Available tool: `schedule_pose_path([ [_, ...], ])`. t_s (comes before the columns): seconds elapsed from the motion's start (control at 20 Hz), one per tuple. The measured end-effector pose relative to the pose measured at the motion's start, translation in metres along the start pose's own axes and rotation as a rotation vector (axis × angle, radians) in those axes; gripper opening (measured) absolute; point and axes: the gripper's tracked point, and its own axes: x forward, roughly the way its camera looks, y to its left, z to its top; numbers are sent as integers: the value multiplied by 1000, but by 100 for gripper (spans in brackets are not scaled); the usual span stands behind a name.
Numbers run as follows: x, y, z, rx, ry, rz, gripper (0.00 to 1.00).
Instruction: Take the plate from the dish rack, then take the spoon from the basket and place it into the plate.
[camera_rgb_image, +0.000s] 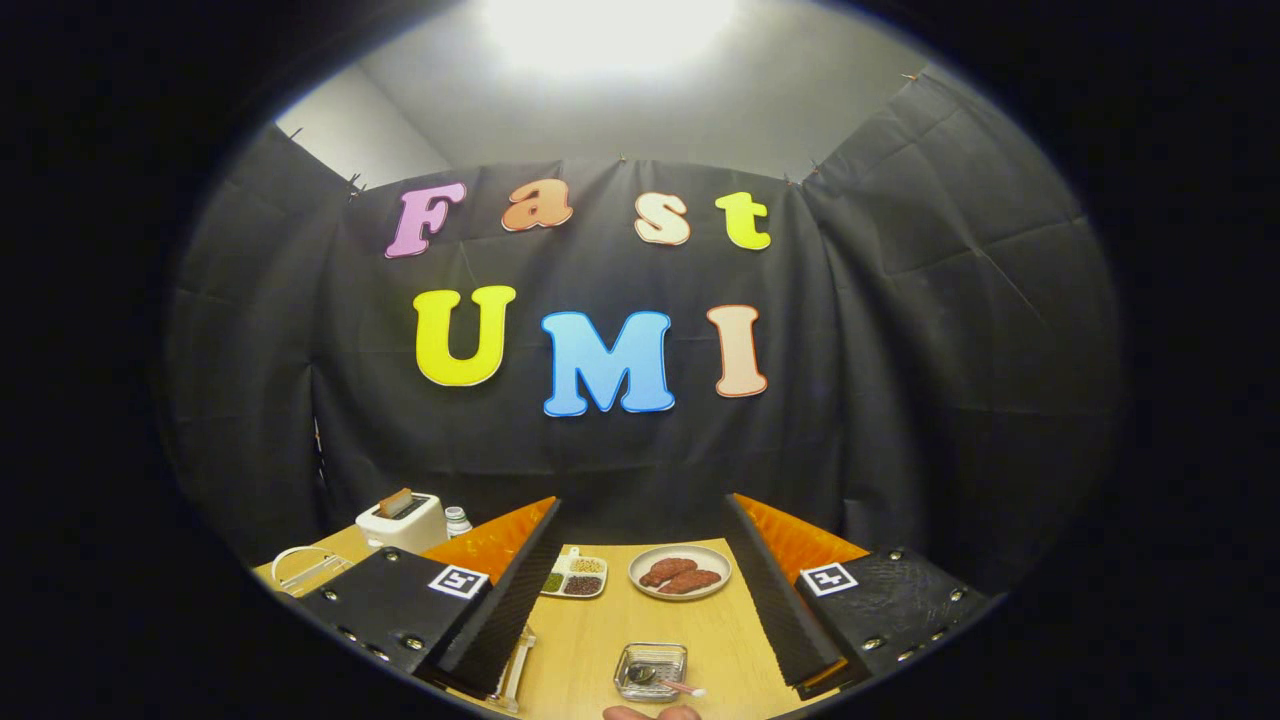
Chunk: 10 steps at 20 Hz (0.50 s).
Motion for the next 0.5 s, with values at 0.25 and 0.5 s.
schedule_pose_path([
  [0.25, 2, 47, -8, 9, 73, 27, 98],
  [0.5, 3, 90, -34, 45, 264, 110, 98],
])
